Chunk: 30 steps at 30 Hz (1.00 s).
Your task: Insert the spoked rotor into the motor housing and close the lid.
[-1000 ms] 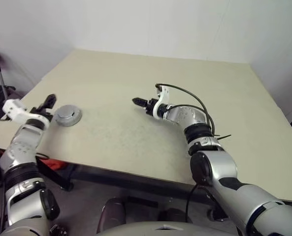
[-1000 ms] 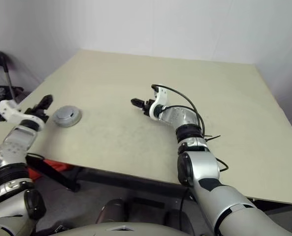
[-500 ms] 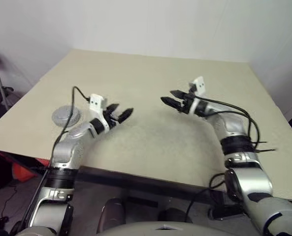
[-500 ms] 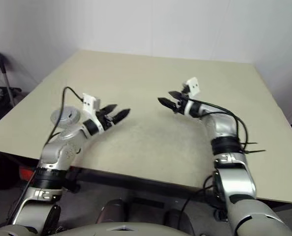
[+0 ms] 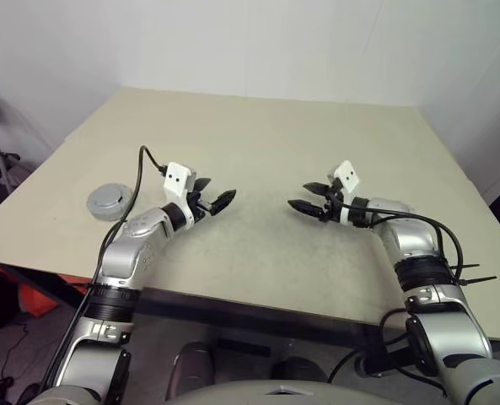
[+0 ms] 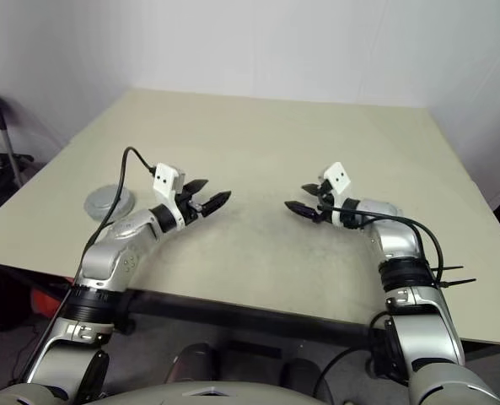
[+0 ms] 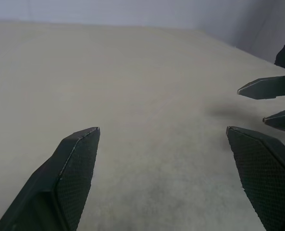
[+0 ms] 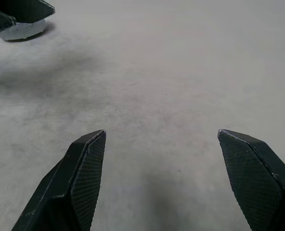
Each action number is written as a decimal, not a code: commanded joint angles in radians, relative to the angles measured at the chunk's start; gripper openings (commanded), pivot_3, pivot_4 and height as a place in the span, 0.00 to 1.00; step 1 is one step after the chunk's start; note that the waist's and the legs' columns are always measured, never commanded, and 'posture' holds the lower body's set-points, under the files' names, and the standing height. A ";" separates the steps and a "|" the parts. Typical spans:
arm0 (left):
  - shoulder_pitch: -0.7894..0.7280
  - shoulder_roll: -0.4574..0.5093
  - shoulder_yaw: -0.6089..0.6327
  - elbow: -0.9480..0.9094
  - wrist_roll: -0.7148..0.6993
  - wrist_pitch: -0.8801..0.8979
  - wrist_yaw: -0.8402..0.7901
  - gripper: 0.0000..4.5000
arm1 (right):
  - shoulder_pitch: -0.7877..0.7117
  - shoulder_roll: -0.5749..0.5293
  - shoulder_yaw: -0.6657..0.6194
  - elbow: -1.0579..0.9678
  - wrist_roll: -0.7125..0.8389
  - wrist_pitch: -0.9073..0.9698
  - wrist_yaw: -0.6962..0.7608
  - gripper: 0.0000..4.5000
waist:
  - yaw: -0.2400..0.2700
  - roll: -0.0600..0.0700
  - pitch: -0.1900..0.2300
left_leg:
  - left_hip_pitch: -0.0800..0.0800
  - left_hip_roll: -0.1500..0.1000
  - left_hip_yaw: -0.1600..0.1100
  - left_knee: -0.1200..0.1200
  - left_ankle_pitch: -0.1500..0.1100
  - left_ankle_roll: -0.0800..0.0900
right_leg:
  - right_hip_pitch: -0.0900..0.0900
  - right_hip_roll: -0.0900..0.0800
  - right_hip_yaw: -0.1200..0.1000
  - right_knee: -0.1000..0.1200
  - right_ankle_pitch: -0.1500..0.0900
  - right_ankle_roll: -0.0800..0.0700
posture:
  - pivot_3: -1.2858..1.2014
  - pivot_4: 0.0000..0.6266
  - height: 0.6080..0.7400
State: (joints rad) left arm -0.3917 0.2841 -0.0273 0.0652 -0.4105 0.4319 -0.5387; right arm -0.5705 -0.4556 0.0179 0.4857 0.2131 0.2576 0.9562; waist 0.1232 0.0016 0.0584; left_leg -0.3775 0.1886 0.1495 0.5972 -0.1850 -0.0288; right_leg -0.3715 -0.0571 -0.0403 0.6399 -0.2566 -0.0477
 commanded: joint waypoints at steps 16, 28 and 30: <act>-0.033 -0.029 0.050 0.018 0.029 -0.054 0.013 0.99 | -0.038 0.026 0.014 -0.030 -0.023 -0.021 -0.032 0.85 | 0.000 0.000 0.000 | 0.000 0.000 0.000 0.000 0.000 0.001 | 0.000 0.000 0.001 0.000 0.000 0.000 | 0.52 0.00 1.00; -0.027 -0.025 0.060 0.027 0.037 -0.057 0.007 0.99 | -0.035 0.036 0.016 -0.041 -0.026 -0.024 -0.042 0.85 | 0.000 0.000 0.000 | 0.000 0.000 0.000 0.000 -0.001 0.002 | 0.000 0.000 0.001 -0.001 0.000 0.000 | 0.52 0.00 1.00; -0.021 -0.030 0.065 0.027 0.034 -0.054 0.014 0.99 | -0.040 0.038 0.002 -0.031 -0.025 -0.023 -0.065 0.85 | 0.000 0.000 0.000 | 0.000 0.000 0.000 0.000 -0.001 0.002 | 0.000 0.000 0.002 -0.001 0.000 0.000 | 0.52 0.00 1.00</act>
State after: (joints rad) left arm -0.3972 0.2536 0.0148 0.1113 -0.3713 0.3930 -0.5227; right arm -0.5856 -0.4205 0.0423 0.4826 0.1772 0.2479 0.9074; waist 0.1228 0.0019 0.0587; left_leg -0.3773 0.1887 0.1493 0.5971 -0.1864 -0.0265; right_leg -0.3721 -0.0571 -0.0386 0.6391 -0.2568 -0.0479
